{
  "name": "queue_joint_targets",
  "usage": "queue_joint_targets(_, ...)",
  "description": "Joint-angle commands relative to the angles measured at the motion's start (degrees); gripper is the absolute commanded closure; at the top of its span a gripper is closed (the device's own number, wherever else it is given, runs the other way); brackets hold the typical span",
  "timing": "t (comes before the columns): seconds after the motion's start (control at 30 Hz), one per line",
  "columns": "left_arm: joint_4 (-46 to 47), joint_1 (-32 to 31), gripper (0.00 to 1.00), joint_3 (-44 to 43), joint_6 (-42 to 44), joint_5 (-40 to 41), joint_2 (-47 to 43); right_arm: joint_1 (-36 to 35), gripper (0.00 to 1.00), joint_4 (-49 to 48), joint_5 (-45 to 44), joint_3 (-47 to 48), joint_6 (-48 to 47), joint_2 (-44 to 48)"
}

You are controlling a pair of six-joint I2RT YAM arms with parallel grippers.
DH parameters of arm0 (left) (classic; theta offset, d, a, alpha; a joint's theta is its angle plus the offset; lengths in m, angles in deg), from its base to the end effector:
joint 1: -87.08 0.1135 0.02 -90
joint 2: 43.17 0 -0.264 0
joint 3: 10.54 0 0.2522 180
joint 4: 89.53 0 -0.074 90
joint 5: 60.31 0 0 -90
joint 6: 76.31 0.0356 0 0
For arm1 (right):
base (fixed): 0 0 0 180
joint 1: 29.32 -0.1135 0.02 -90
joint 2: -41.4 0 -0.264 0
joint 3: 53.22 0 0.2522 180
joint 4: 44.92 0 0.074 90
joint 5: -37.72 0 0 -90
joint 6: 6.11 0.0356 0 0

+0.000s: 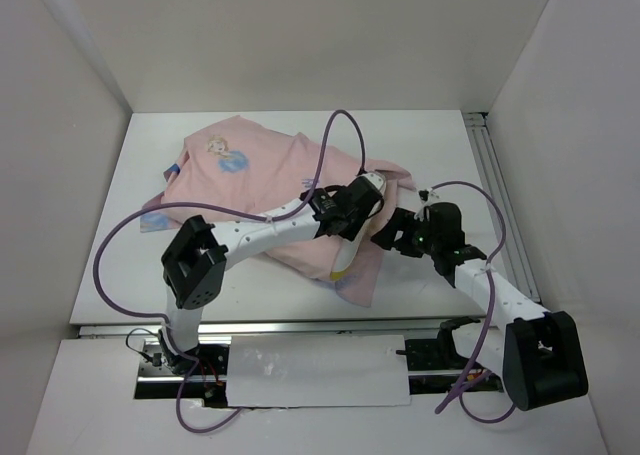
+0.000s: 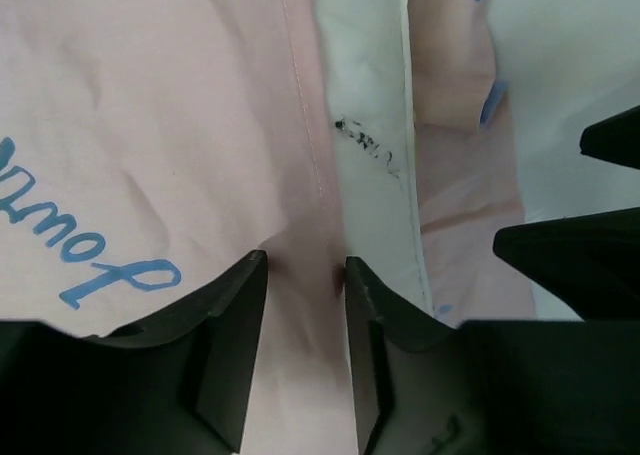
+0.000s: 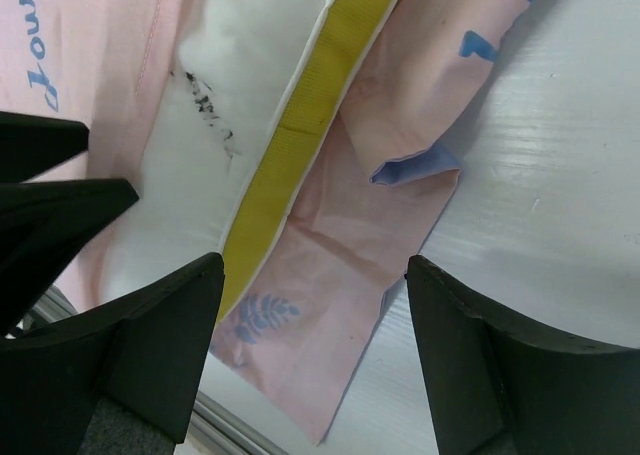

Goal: Put the pillow into the pillowcase

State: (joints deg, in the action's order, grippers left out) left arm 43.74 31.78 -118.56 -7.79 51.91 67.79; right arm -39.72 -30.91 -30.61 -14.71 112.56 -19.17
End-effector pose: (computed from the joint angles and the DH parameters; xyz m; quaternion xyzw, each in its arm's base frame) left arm 0.2590 -0.3504 0.2656 0.2044 0.9006 -0.0683 0.3775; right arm 0.2047 0.0509 0.1857 0.0548 0.8778 0.3068 0.3637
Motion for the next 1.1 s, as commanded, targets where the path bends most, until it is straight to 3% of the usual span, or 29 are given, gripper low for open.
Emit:
queue_joint_targets(0.0, 0.54, -0.24, 0.52, 1.35, -0.15, 0.63, 0.4, 0.55, 0.19, -0.08, -0.23, 0.38, -1.16, 0.9)
queue_joint_targets(0.03, 0.54, -0.24, 0.57, 1.36, -0.93, 1.94, 0.4, 0.55, 0.19, -0.08, -0.23, 0.38, -1.76, 0.9)
queue_joint_targets(0.17, -1.47, -0.24, 0.97, 0.74, -2.25, 5.02, 0.4, 0.55, 0.19, -1.39, 1.88, 0.38, -0.99, 0.37)
queue_joint_targets(0.2, -1.48, -0.24, 1.0, 0.13, -2.87, 5.03, -0.21, 0.55, 0.19, -2.53, 1.88, 0.38, -0.28, -0.24)
queue_joint_targets(0.37, -0.87, -0.24, 1.0, 1.27, -3.93, 4.42, -4.34, -1.46, 0.2, -9.91, 6.37, -0.14, 3.23, -2.87)
queue_joint_targets(0.5, 1.94, -0.76, 1.0, 3.11, -4.45, 2.4, -9.69, -4.89, 0.2, -15.87, 6.37, 1.0, 3.94, -10.24)
queue_joint_targets(0.67, 4.06, -1.38, 1.0, 5.57, -3.84, 0.19, -12.43, -7.53, 0.43, -23.71, 8.48, 4.59, 5.35, -18.42)
queue_joint_targets(0.7, 4.06, -1.38, 1.0, 5.58, -3.84, -0.41, -12.43, -7.54, 0.61, -25.89, 8.48, 5.39, 5.96, -20.44)
queue_joint_targets(0.77, 4.06, -2.0, 1.0, 5.58, -3.84, -1.12, -13.05, -8.06, 0.81, -29.06, 9.0, 7.84, 7.63, -21.68)
queue_joint_targets(0.8, 4.06, -2.0, 1.0, 4.88, -3.84, -2.08, -13.05, -8.06, 0.99, -32.47, 9.52, 8.72, 8.33, -22.39)
queue_joint_targets(0.93, 5.19, -3.14, 1.0, 2.42, -2.61, -4.46, -13.05, -10.87, 1.0, -39.17, 5.93, 11.45, 11.59, -21.86)
queue_joint_targets(1.07, 5.2, -4.98, 1.0, -1.0, -1.47, -5.25, -13.05, -13.33, 1.0, -39.89, 5.93, 17.51, 11.59, -24.23)
